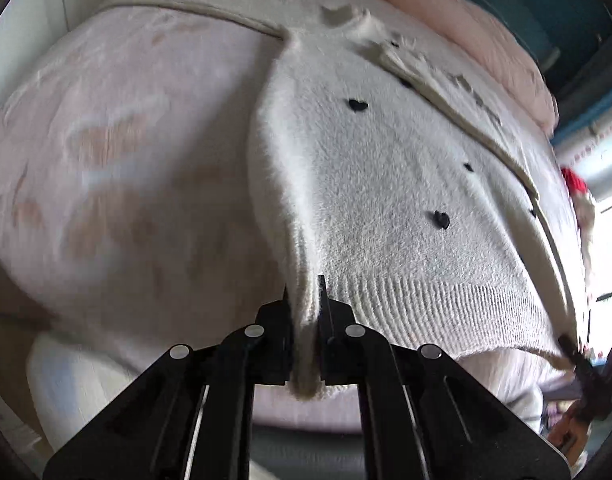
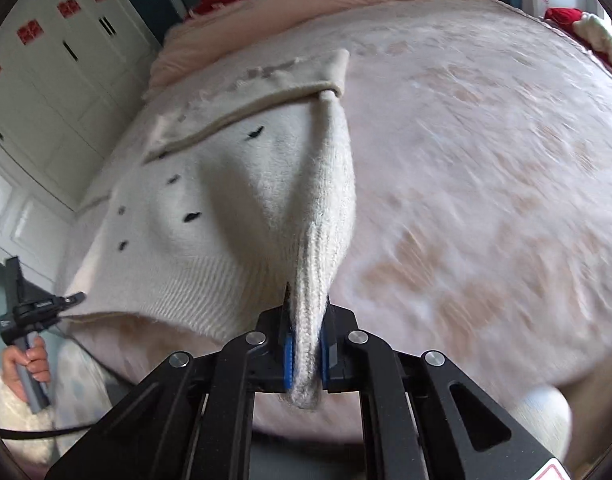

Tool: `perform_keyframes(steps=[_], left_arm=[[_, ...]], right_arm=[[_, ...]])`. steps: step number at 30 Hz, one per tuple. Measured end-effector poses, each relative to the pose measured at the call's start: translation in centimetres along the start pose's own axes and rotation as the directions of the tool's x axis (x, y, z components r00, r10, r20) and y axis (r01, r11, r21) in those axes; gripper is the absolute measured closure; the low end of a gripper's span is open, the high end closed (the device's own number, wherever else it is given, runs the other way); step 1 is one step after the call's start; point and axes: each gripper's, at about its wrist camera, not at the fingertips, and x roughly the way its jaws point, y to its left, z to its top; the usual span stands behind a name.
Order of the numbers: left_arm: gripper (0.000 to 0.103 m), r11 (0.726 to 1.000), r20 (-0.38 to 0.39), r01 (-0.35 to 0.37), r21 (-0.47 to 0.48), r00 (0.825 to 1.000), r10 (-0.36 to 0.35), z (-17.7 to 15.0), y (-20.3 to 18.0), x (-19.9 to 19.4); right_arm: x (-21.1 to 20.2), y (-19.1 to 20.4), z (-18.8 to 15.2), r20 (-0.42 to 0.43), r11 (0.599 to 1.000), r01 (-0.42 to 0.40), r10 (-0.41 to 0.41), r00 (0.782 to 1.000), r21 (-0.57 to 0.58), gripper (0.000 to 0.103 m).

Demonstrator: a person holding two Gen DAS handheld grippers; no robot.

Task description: Fold small clothes

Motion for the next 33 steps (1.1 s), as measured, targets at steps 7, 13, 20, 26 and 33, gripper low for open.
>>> perform_keyframes(steps=[7,13,20,26,33], left_arm=[[0.085,0.999,0.037,0.024,-0.027,0.999,-0.023,-3.8,1.2,-0.6],[0.032,0.987,0.357,0.049,-0.156,0.934,0.01,6.1,4.8,-6.6],[0.028,0.889,0.392,-0.068,-0.452,0.88,0.267,22.6,14.7,-2.6],[0.048,0.769,0.292,-0.038,-0.639,0.912,0.287,29.6,22.2,4.1],[0.098,0.832,0.39,0.024,-0.555,0.891,0.234,30.8,21.7,3.2]], right_arm=[[1.8,-0.4,-5.7,-0.164,0.989,0.145,-0.147,0.975,-0.026,0.087],[-2.3,2.1,-2.2,0.055,0.962,0.268,-0.265,0.963,-0.057,0.06],[-1.3,9.0,-0.1,0.111,0.962,0.219,-0.203,0.973,-0.164,0.048],[2.3,14.2,0.8,0.054,0.955,0.194,-0.187,0.981,-0.225,0.044],[4.7,17.4,1.3,0.023,0.946,0.163,-0.163,0.986,-0.279,0.044]])
